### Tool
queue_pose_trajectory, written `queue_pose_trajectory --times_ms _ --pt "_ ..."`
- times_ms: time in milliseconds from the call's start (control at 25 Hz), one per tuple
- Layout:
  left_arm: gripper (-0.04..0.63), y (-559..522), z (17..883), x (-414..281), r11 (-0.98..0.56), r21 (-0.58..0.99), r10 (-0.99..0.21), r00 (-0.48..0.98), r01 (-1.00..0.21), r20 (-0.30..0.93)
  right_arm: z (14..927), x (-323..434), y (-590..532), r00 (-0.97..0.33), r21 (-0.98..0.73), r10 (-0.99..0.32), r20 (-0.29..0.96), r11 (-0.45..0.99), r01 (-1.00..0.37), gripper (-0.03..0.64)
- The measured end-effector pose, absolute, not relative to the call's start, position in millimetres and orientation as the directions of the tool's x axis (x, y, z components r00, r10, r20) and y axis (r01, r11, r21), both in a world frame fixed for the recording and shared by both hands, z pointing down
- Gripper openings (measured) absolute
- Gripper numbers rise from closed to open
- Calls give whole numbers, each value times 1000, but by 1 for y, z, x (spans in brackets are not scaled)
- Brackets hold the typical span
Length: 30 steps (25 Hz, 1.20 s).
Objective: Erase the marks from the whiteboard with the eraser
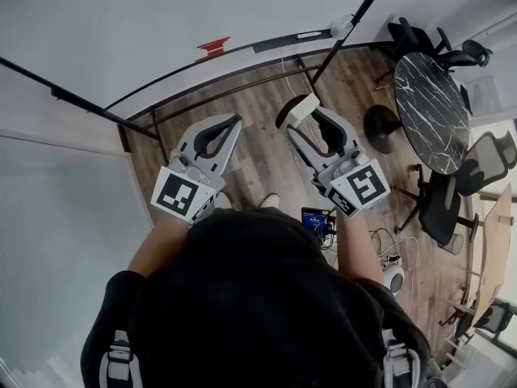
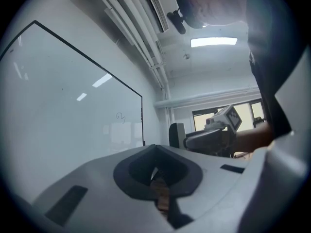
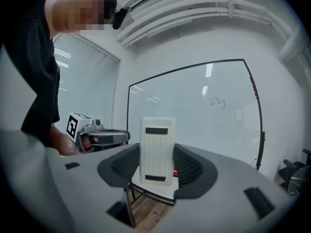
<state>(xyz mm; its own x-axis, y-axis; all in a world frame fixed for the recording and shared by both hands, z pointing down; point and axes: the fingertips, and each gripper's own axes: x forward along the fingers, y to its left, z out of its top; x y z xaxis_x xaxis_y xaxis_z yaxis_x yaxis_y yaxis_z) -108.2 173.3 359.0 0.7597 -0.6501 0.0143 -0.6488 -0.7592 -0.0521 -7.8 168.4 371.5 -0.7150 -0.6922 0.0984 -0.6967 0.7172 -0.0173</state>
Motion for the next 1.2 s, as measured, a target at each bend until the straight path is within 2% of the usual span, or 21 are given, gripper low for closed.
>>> queue_pose_trajectory --times_ms 760,1200 --pt "5 169 361 -27 -718 -55 -695 718 -693 33 381 74 169 -752 -29 -651 99 754 -656 219" --pt "5 139 370 -13 -729 -52 -684 729 -683 26 390 83 138 -752 -31 -651 102 754 -657 219"
